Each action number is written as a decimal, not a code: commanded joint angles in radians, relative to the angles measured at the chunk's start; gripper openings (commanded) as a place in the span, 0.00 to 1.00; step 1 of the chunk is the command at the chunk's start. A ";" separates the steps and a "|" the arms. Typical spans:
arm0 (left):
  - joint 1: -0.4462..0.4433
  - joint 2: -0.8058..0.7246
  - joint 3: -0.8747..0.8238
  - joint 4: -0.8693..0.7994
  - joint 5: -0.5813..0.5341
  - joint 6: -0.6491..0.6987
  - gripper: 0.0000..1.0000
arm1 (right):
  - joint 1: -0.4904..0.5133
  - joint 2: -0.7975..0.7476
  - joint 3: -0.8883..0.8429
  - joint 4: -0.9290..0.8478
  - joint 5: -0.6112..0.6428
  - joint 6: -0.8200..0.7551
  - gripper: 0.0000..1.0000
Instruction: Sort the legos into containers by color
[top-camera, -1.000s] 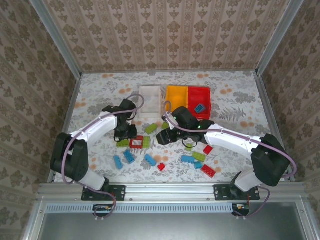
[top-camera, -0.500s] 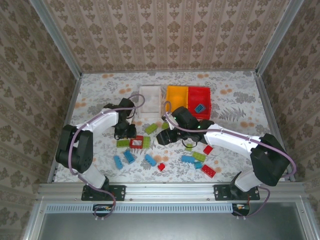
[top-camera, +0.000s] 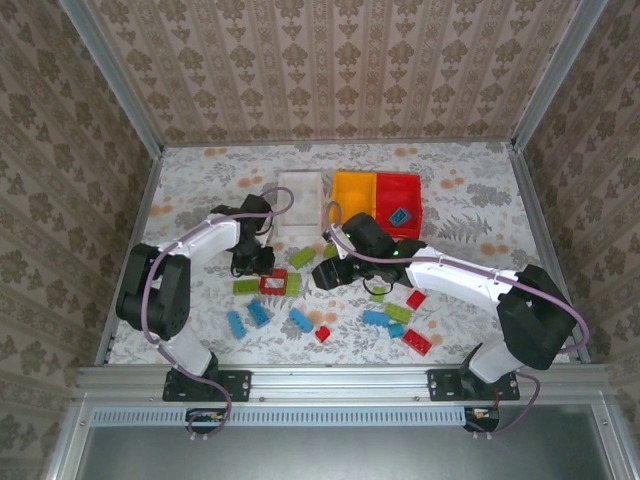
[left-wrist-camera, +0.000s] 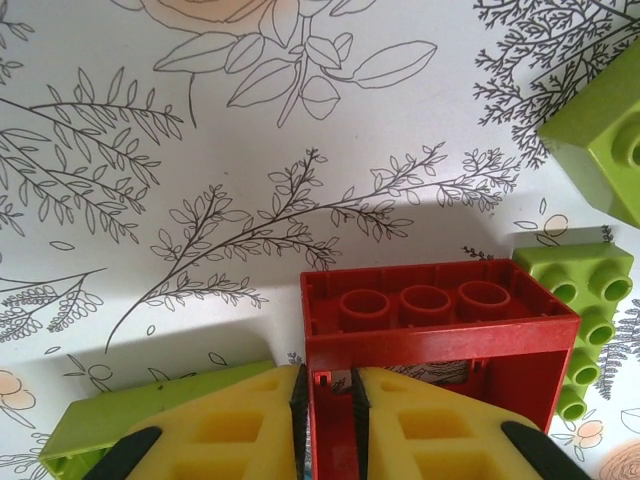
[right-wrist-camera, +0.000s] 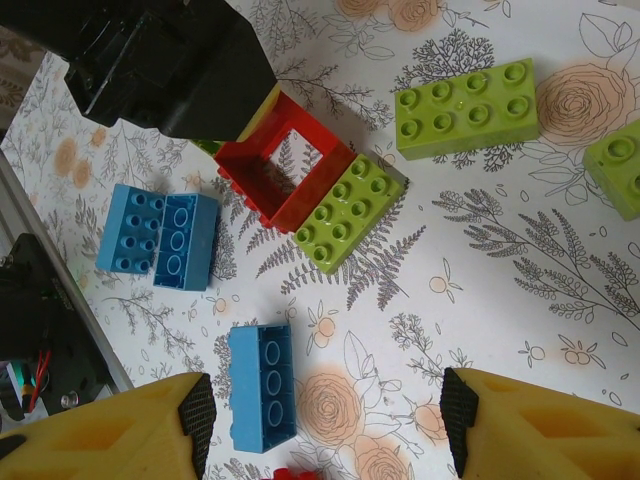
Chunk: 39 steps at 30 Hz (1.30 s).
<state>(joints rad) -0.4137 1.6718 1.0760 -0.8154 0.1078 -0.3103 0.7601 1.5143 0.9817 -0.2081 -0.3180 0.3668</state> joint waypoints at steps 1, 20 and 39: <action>-0.011 0.007 -0.002 -0.012 -0.023 0.022 0.26 | 0.002 0.011 0.025 -0.010 0.025 0.010 0.65; -0.028 -0.048 -0.016 -0.033 -0.032 0.019 0.32 | 0.005 -0.018 -0.020 0.090 -0.060 0.021 0.68; -0.036 0.041 -0.018 0.010 -0.048 0.042 0.13 | 0.003 -0.019 -0.018 0.074 -0.056 0.018 0.68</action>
<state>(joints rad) -0.4454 1.7004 1.0542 -0.8074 0.0772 -0.2867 0.7601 1.5139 0.9710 -0.1532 -0.3534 0.3740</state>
